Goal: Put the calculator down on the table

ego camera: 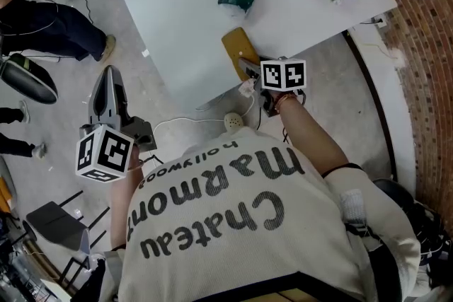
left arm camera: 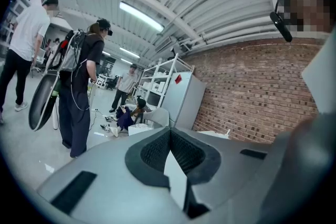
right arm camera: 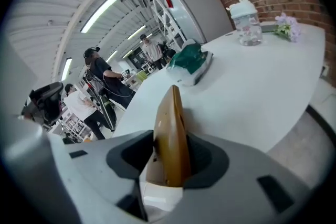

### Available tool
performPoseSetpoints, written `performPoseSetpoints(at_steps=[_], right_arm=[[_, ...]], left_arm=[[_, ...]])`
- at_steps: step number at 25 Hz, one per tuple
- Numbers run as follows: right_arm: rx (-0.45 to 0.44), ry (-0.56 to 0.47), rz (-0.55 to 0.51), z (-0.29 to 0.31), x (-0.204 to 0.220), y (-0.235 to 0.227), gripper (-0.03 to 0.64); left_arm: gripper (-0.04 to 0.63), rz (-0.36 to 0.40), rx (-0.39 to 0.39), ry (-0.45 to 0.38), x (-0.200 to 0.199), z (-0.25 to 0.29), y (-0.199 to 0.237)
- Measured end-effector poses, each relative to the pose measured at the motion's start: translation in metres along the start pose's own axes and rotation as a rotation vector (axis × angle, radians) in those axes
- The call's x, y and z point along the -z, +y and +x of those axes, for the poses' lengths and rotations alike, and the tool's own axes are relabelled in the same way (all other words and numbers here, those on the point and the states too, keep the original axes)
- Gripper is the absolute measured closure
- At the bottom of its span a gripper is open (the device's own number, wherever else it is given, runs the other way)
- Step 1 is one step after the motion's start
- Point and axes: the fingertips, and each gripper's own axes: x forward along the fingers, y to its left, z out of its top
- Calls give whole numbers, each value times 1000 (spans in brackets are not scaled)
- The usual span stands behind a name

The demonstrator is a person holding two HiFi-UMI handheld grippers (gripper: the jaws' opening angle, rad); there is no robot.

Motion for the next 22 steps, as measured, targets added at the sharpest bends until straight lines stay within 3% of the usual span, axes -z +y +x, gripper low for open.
performPoseSetpoints(at_steps=[22], right_arm=[[91,-5,-93,0,-3,-10,364]], left_arm=[[592,-1,-17,-9,0,-5,2]])
